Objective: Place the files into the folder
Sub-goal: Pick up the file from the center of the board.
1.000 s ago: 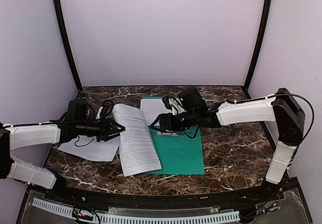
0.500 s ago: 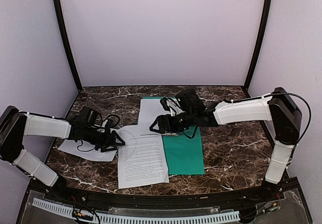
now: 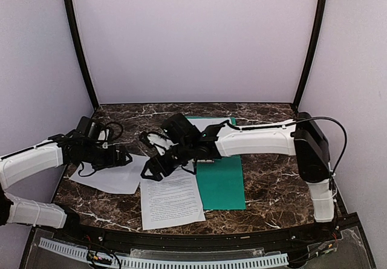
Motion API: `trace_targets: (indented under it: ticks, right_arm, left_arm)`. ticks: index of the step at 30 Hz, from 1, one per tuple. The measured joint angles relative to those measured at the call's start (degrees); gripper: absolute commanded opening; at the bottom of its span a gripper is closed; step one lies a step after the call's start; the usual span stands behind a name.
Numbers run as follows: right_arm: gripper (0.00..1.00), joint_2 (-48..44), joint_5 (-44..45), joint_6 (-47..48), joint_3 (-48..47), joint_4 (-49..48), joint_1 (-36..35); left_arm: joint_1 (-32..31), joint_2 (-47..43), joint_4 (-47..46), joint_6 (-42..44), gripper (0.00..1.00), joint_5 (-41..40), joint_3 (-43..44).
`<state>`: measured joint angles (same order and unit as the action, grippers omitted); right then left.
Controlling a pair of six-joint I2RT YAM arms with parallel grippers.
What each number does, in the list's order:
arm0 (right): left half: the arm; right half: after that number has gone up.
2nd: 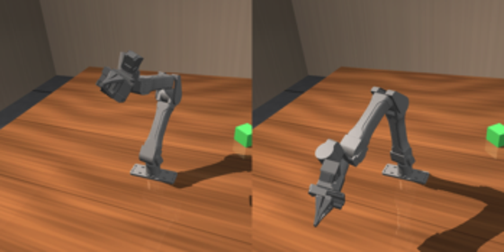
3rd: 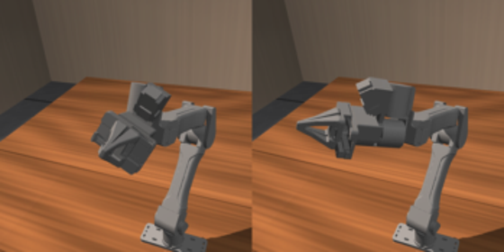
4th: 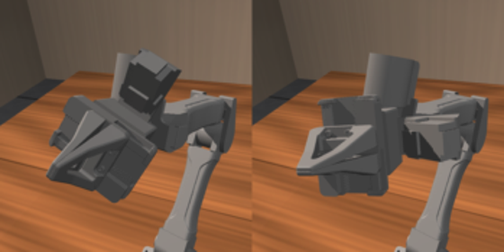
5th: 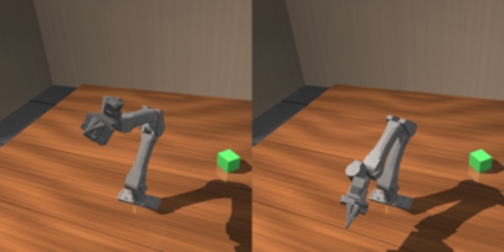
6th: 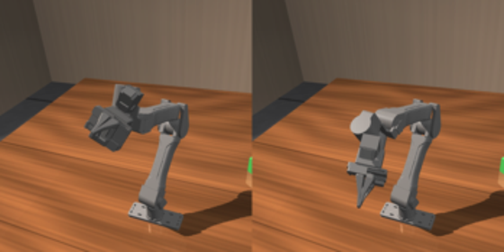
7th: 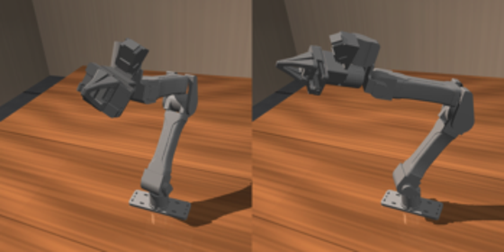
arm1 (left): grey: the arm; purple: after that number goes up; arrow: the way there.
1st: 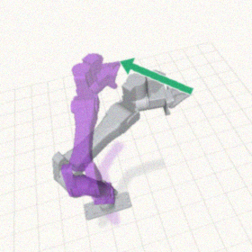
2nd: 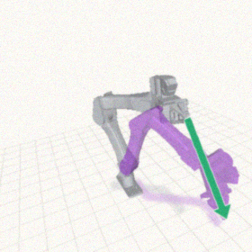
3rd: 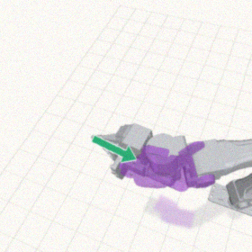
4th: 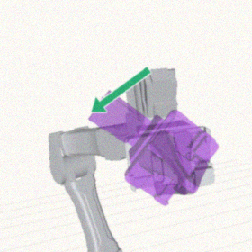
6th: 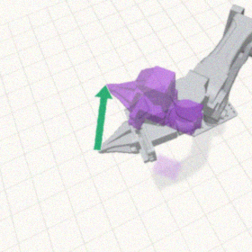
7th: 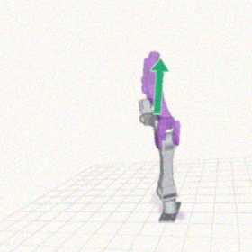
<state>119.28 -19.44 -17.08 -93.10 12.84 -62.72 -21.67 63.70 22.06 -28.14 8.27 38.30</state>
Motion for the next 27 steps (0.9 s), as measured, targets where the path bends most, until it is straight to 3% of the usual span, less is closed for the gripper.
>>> trace_targets:
  ticks: [7,11,21,27]
  right_arm:
    - [0.67,15.6,2.2,10.2,-23.9,12.0,-6.0]
    - [0.66,21.9,3.0,14.0,-31.5,16.8,-7.4]
    - [0.65,29.6,4.7,19.5,-39.2,21.1,-8.0]
    - [0.59,30.8,5.4,21.1,-40.5,21.1,-8.0]
  left_arm:
    - [9.7,-1.1,3.5,1.2,0.99,-2.9,2.6]
    - [12.9,-2.3,4.0,2.1,0.99,-3.0,5.0]
    - [14.8,-1.5,4.3,3.4,0.99,-0.1,6.8]
    - [14.8,-1.5,4.3,3.8,0.99,0.9,6.8]
